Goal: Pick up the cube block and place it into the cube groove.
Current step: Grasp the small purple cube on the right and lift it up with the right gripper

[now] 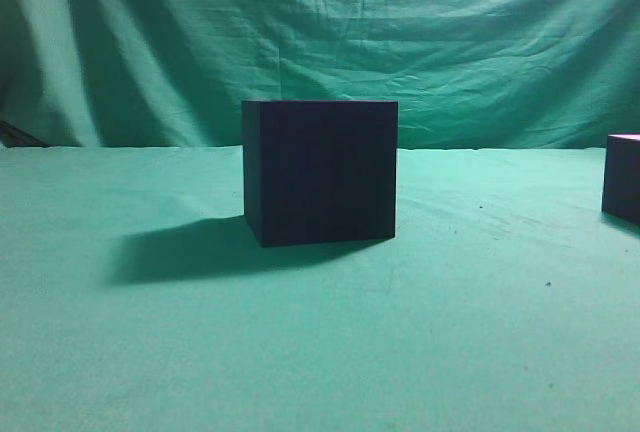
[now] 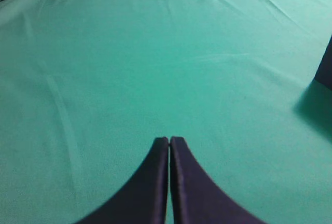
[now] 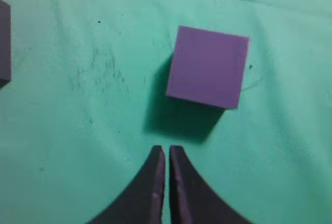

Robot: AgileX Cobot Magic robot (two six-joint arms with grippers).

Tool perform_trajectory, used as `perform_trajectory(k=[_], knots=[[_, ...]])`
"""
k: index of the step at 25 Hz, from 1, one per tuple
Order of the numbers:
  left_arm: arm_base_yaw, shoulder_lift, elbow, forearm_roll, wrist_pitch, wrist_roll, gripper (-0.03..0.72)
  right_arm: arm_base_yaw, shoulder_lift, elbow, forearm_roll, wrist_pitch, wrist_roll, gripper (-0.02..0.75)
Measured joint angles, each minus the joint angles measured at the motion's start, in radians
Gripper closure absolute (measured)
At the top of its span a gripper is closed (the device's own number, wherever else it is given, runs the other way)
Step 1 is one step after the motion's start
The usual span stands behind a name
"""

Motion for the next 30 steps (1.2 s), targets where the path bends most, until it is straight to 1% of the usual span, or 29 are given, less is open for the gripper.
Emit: perform_trajectory(k=[3, 5, 6, 7, 9, 13, 14, 16, 21, 22, 24, 25, 27, 30], knots=[[0.0, 0.0, 0.0, 0.0, 0.0, 0.0, 0.688, 0.04, 0.112, -0.088, -0.078, 0.025, 0.038, 0.738], [0.0, 0.0, 0.0, 0.0, 0.0, 0.0, 0.688, 0.043, 0.17, -0.126, -0.115, 0.028, 0.05, 0.738], [0.0, 0.0, 0.0, 0.0, 0.0, 0.0, 0.688, 0.044, 0.198, -0.144, -0.127, 0.028, 0.059, 0.688], [0.0, 0.0, 0.0, 0.0, 0.0, 0.0, 0.688, 0.044, 0.22, -0.157, -0.136, 0.028, 0.067, 0.688], [0.0, 0.0, 0.0, 0.0, 0.0, 0.0, 0.688, 0.047, 0.269, -0.185, -0.14, 0.029, 0.076, 0.563], [0.0, 0.0, 0.0, 0.0, 0.0, 0.0, 0.688, 0.047, 0.346, -0.204, -0.15, 0.008, 0.119, 0.228], [0.0, 0.0, 0.0, 0.0, 0.0, 0.0, 0.688, 0.047, 0.363, -0.204, -0.154, -0.004, 0.125, 0.155], [0.0, 0.0, 0.0, 0.0, 0.0, 0.0, 0.688, 0.047, 0.407, -0.207, -0.168, -0.03, 0.14, 0.086], [0.0, 0.0, 0.0, 0.0, 0.0, 0.0, 0.688, 0.047, 0.496, -0.209, -0.201, -0.085, 0.177, 0.094], [0.0, 0.0, 0.0, 0.0, 0.0, 0.0, 0.688, 0.047, 0.505, -0.209, -0.201, -0.092, 0.177, 0.17], [0.0, 0.0, 0.0, 0.0, 0.0, 0.0, 0.688, 0.047, 0.515, -0.209, -0.203, -0.097, 0.181, 0.294], [0.0, 0.0, 0.0, 0.0, 0.0, 0.0, 0.688, 0.047, 0.515, -0.209, -0.203, -0.097, 0.183, 0.321], [0.0, 0.0, 0.0, 0.0, 0.0, 0.0, 0.688, 0.047, 0.517, -0.226, -0.205, -0.072, 0.183, 0.315], [0.0, 0.0, 0.0, 0.0, 0.0, 0.0, 0.688, 0.047, 0.515, -0.292, -0.195, 0.0, 0.183, 0.315]])
